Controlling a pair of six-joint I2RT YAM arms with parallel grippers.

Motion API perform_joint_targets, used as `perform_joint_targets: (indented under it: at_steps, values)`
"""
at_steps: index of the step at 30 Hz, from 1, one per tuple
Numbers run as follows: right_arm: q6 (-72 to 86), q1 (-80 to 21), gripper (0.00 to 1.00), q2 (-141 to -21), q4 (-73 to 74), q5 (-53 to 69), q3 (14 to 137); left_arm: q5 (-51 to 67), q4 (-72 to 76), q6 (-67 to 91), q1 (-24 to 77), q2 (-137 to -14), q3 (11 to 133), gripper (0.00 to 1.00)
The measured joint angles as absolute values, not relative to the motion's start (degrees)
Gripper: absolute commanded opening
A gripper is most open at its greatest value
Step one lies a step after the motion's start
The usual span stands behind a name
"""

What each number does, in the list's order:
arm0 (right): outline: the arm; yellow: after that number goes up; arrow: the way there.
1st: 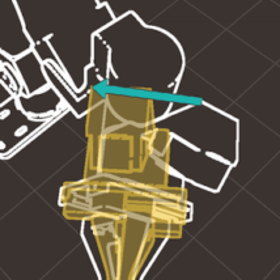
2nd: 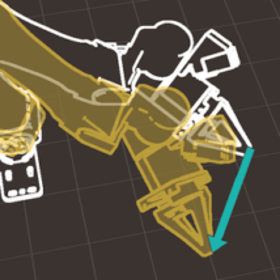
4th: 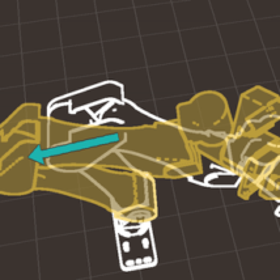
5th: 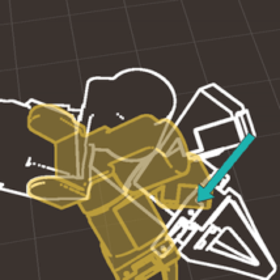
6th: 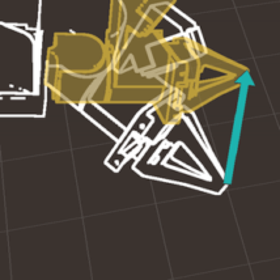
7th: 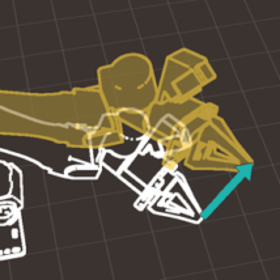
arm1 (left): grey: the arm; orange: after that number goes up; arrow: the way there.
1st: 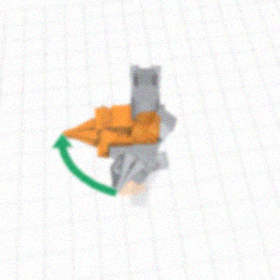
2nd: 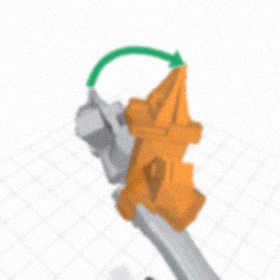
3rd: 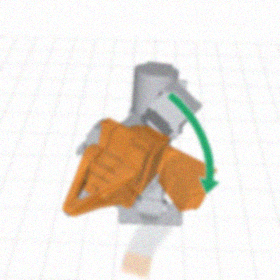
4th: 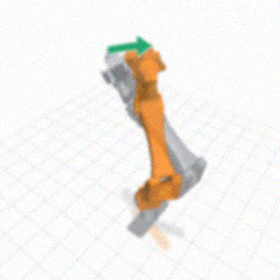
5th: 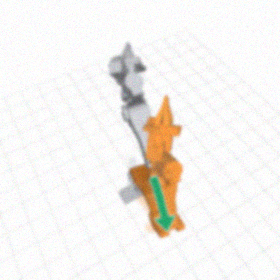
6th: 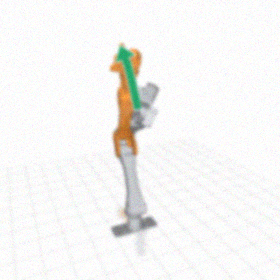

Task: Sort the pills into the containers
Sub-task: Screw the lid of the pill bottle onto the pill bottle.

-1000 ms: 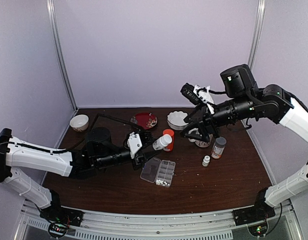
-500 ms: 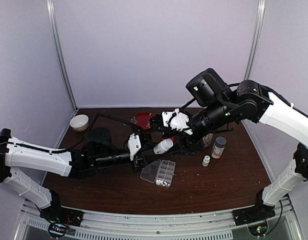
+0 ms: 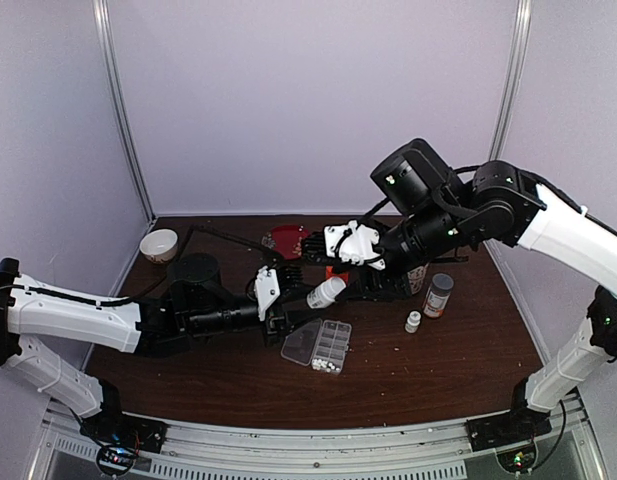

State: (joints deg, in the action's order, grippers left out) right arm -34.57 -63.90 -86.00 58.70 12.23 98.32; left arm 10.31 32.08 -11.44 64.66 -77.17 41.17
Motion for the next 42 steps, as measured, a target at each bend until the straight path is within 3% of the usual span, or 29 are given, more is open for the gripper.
perform_joint_targets:
  at_steps: [4,12,19,23,27,31,42]
  values:
    - [-34.3,-64.0,0.41,-86.3,58.7,11.9,98.3,10.3,32.1,-11.4,64.7,-77.1,41.2,0.14]
    - [-33.6,-64.3,0.18,-86.8,59.0,11.6,98.3,10.4,31.7,-11.4,64.7,-77.1,41.2,0.14]
    - [-28.4,-64.3,0.07,-86.8,58.8,11.4,98.3,10.1,31.7,-11.4,64.7,-77.1,41.2,0.14]
    - [-19.3,-64.3,0.12,-87.4,59.0,10.0,99.1,8.9,31.7,-11.9,64.7,-77.1,41.2,0.13]
    - [-5.8,-64.1,0.01,-90.2,61.3,8.7,102.6,6.3,31.2,-13.1,64.6,-77.1,41.3,0.12]
    - [8.8,-63.0,0.00,-91.2,61.7,8.7,103.0,3.4,28.6,-16.1,64.6,-77.2,42.4,0.11]
    - [42.5,-59.9,0.00,-84.0,47.3,10.1,90.5,-6.0,23.0,-28.9,65.1,-78.6,48.0,0.11]
